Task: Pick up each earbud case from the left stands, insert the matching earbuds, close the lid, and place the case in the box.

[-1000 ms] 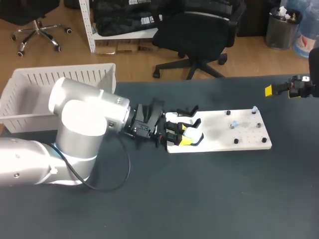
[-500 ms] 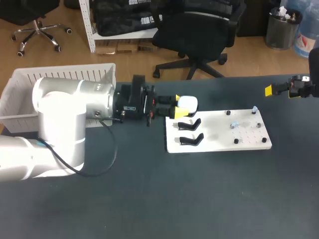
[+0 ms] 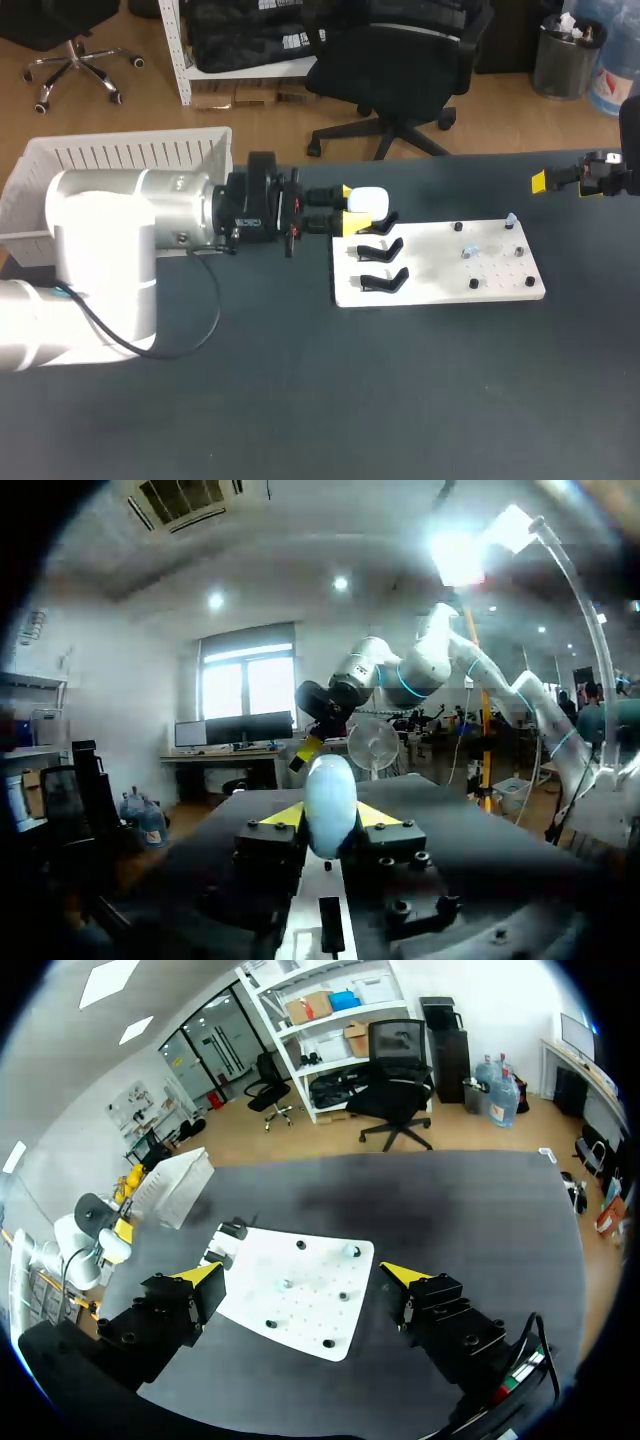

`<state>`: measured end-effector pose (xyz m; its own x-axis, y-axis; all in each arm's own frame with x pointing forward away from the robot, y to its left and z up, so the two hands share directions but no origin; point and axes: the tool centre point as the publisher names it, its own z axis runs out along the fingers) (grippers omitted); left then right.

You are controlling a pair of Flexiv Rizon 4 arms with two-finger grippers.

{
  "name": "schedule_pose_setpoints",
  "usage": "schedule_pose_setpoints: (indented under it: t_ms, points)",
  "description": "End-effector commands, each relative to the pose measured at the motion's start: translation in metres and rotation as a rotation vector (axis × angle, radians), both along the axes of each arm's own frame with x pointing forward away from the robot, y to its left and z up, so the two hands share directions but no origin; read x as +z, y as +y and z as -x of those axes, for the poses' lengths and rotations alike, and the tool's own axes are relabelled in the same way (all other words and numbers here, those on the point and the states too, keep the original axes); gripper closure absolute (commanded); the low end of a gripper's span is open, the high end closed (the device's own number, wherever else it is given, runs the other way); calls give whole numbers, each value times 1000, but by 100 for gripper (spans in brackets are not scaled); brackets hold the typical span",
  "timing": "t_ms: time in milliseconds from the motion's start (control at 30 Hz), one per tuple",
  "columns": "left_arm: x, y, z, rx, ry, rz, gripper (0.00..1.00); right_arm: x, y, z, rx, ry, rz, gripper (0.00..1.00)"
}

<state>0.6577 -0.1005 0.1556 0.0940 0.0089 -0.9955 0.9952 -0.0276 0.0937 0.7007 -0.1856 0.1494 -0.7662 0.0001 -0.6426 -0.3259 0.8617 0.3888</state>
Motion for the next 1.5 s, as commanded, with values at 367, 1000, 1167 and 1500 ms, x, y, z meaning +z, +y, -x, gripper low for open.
schedule_pose_setpoints:
  t_ms: [367,1000,1167,1500]
  points:
    - [-1,-1,2,17,-3,4,100,0,-1,0,2,1,0,0]
    - [2,-19,16,-30,-4,72,100,13,38,59,129,-40,-47,0]
    - [-3,-21,22,-45,19,86,100,13,56,82,179,-57,-79,0]
    - [-6,-27,30,-69,11,59,100,17,90,105,236,-21,-52,0]
